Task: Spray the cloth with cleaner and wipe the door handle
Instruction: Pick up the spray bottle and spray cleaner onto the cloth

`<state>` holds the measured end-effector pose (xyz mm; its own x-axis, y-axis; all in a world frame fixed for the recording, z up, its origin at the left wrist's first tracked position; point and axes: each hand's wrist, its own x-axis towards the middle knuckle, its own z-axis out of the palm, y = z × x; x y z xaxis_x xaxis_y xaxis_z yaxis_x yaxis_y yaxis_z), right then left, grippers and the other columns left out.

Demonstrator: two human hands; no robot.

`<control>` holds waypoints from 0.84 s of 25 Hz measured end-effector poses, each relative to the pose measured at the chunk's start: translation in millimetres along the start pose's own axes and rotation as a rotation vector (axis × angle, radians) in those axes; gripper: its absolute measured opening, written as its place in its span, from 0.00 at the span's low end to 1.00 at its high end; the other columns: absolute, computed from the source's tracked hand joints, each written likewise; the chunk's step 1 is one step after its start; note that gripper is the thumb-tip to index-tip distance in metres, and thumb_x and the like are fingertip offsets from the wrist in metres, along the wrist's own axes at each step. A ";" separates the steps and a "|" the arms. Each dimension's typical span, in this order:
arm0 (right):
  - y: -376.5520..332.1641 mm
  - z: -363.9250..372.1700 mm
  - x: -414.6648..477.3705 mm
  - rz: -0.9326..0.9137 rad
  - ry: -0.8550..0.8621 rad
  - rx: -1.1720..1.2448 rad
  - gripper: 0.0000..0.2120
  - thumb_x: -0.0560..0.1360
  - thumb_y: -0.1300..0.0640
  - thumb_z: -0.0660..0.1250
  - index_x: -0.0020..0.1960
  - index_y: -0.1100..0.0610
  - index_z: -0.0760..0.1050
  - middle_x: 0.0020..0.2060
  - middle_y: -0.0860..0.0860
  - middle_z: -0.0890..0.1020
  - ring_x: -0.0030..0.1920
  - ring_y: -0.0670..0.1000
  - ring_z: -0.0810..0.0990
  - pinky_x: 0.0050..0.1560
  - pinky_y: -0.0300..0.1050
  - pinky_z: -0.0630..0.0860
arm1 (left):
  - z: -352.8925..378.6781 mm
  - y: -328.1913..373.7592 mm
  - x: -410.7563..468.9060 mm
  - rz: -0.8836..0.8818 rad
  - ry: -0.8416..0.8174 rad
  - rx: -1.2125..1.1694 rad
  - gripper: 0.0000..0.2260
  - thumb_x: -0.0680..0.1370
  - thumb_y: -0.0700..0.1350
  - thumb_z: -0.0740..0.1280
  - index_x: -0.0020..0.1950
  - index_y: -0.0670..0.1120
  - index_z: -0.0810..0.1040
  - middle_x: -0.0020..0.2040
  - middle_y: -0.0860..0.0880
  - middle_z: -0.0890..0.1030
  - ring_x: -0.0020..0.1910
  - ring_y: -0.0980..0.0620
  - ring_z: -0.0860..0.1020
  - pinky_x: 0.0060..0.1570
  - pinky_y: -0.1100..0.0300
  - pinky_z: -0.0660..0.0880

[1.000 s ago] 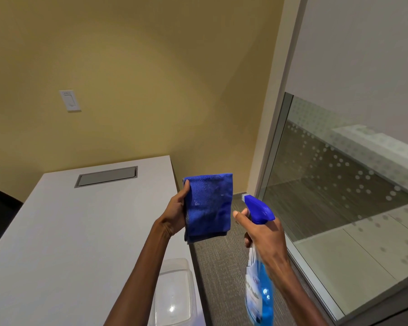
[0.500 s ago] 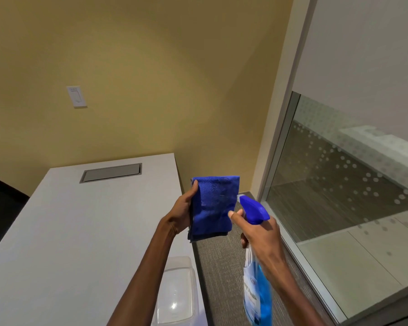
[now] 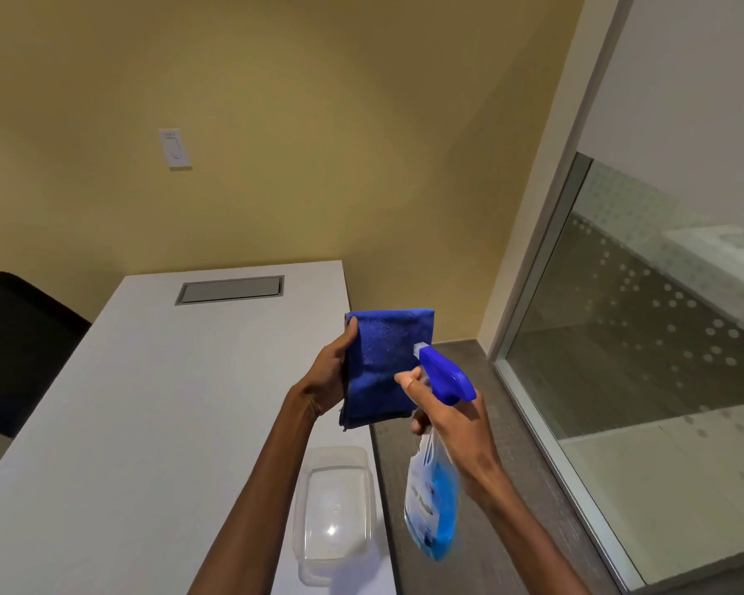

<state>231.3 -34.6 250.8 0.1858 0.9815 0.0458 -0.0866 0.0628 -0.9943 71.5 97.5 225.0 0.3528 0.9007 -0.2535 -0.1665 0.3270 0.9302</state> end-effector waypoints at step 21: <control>195.6 84.2 101.0 0.424 -0.797 -0.304 0.19 0.75 0.69 0.72 0.65 0.60 0.78 0.62 0.57 0.84 0.63 0.56 0.81 0.65 0.51 0.79 | -114.2 36.1 1.8 0.014 0.178 -0.145 0.21 0.86 0.57 0.53 0.61 0.48 0.80 0.51 0.48 0.85 0.50 0.50 0.83 0.52 0.56 0.80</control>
<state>150.7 92.1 69.1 -0.5343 0.7535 -0.3831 0.2850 -0.2660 -0.9209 -39.0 143.6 227.9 0.1840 0.9376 -0.2952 -0.3057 0.3400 0.8894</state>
